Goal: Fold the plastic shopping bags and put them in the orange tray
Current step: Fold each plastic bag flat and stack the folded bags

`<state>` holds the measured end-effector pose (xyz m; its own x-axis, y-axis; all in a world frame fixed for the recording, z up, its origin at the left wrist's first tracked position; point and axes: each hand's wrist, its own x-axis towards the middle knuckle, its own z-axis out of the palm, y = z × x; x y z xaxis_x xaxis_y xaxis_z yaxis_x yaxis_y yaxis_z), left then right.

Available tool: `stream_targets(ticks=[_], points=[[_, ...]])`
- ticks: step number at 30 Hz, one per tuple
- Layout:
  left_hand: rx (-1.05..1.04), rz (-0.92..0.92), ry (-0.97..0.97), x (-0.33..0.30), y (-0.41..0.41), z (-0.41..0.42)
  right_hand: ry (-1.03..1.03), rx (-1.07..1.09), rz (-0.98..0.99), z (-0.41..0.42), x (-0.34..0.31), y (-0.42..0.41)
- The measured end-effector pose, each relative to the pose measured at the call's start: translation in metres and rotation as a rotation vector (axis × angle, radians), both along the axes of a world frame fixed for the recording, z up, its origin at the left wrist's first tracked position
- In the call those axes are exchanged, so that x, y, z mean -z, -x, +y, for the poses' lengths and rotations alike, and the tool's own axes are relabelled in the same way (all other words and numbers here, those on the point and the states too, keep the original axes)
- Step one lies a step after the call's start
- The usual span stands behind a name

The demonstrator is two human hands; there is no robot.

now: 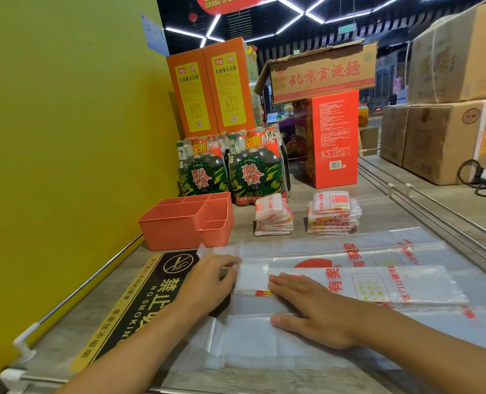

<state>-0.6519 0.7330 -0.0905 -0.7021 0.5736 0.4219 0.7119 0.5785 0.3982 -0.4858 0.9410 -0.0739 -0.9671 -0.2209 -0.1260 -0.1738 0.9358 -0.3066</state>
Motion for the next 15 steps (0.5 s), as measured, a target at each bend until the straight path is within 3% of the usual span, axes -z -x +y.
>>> stream_targets(ticks=[6,10,15], points=[[-0.049,-0.185,-0.078,-0.004,-0.003,0.002,0.022,0.01,-0.017,0.0,-0.002,-0.003],[-0.042,-0.298,-0.265,-0.009,-0.006,0.002,0.042,0.013,-0.012,0.001,-0.001,-0.002],[0.011,-0.591,-0.478,-0.02,-0.019,0.011,0.089,0.041,0.019,0.004,0.004,0.001]])
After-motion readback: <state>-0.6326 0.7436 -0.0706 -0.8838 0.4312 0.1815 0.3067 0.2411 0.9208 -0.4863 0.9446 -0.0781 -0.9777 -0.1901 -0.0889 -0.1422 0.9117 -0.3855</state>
